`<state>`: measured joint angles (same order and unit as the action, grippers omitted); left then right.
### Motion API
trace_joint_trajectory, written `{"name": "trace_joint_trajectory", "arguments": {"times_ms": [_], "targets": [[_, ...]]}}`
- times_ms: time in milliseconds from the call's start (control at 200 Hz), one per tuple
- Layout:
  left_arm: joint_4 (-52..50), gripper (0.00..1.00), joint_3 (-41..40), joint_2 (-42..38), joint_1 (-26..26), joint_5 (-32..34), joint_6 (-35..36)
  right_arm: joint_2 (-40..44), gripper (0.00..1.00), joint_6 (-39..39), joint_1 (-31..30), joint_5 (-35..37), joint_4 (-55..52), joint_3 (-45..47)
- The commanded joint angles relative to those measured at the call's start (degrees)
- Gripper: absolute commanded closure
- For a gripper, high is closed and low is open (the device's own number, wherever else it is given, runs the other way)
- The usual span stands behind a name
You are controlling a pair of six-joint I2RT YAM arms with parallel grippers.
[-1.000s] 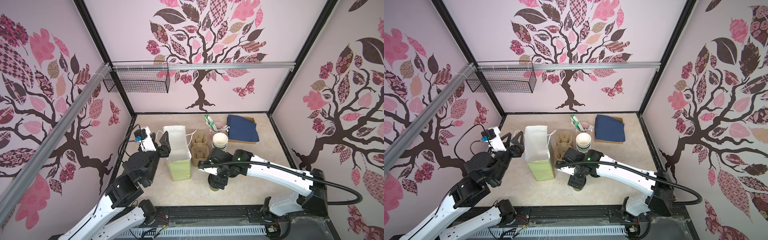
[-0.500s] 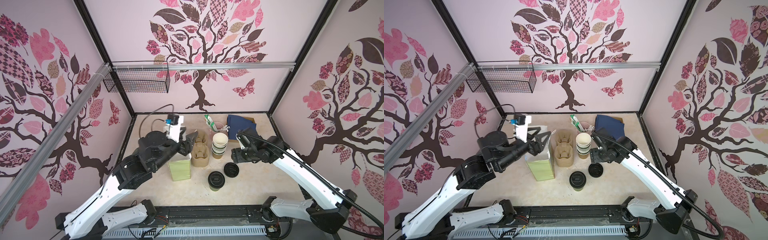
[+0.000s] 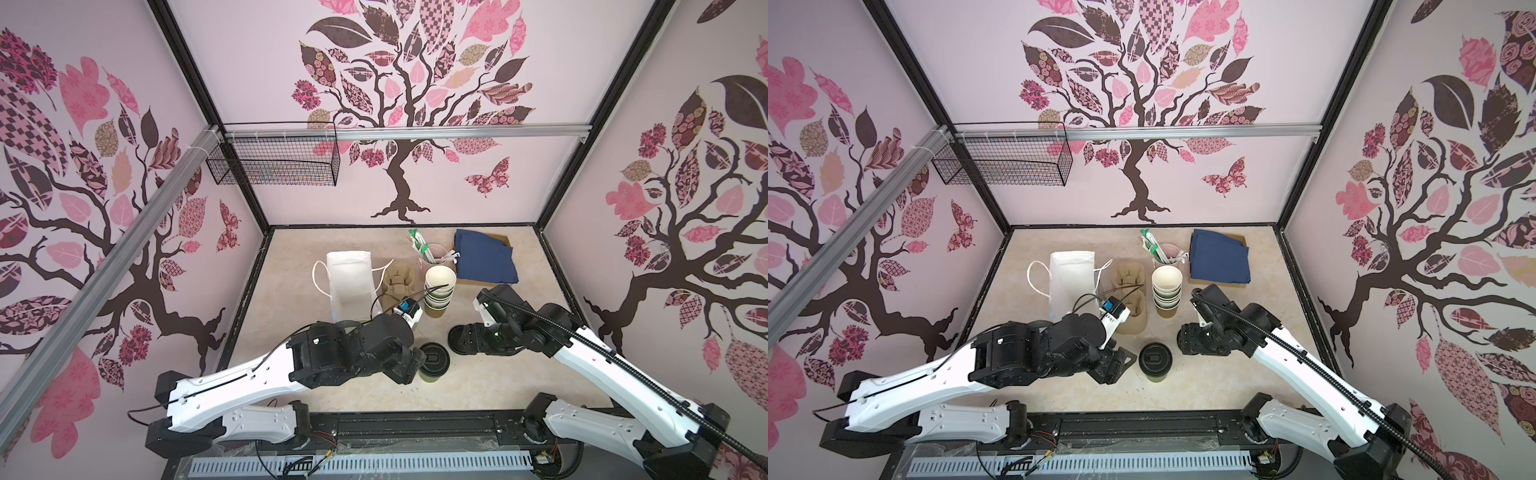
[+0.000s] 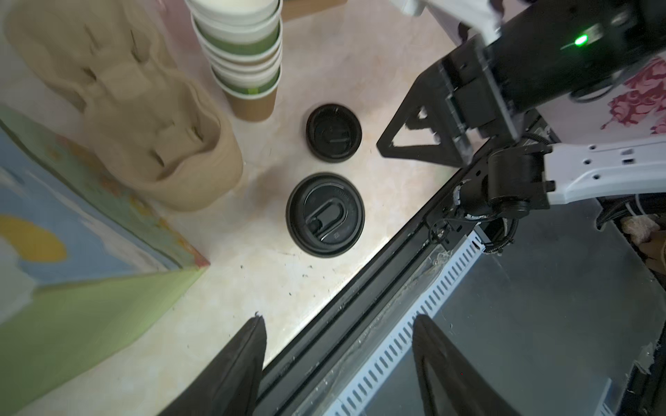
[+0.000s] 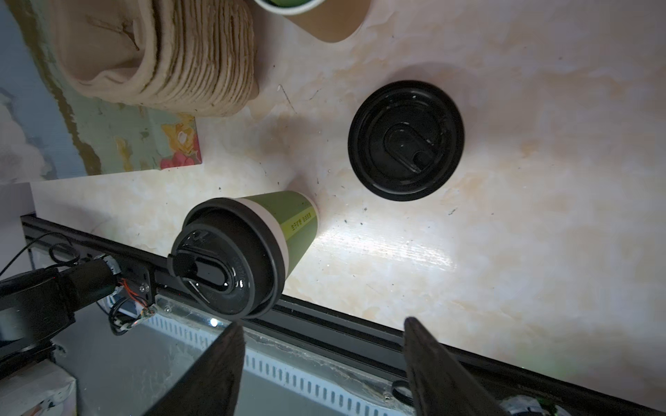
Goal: Pack a coffee takeout order
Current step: Close the lid on the coffee cup.
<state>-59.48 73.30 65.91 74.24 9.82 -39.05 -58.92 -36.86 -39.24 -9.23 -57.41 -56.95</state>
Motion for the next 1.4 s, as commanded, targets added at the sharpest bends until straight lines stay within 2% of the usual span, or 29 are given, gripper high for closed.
{"name": "trace_joint_trajectory", "arguments": {"times_ms": [0, 275, 480, 695, 900, 1246, 1396], "targets": [[2.6, 0.31, -6.4, -2.4, -0.3, -2.8, -14.0, 1.8, 0.29, -5.4, -0.1, -4.7, 2.3, 1.4], [16.2, 0.32, -14.7, -1.9, -0.3, -2.9, -29.1, 6.7, 0.33, -7.4, -0.1, -12.9, 10.2, 9.1], [17.5, 0.32, -16.6, 0.3, -0.3, 0.0, -33.6, 5.5, 0.33, -5.4, -0.1, -14.1, 13.5, 10.3], [18.9, 0.32, -18.2, 2.3, -0.6, 2.4, -35.5, 2.9, 0.34, -5.1, -0.1, -14.4, 16.0, 10.4], [22.7, 0.31, -20.6, 2.7, -1.4, 2.6, -36.4, 0.5, 0.31, -4.5, -0.1, -14.2, 17.6, 10.6], [29.8, 0.26, -22.1, 6.2, -4.6, -1.6, -34.4, 0.2, 0.25, -4.4, -0.1, -13.5, 18.6, 12.5], [29.8, 0.25, -21.0, 8.1, -5.6, -3.6, -32.3, -0.2, 0.24, -4.3, -0.1, -12.5, 18.2, 12.2]]}}
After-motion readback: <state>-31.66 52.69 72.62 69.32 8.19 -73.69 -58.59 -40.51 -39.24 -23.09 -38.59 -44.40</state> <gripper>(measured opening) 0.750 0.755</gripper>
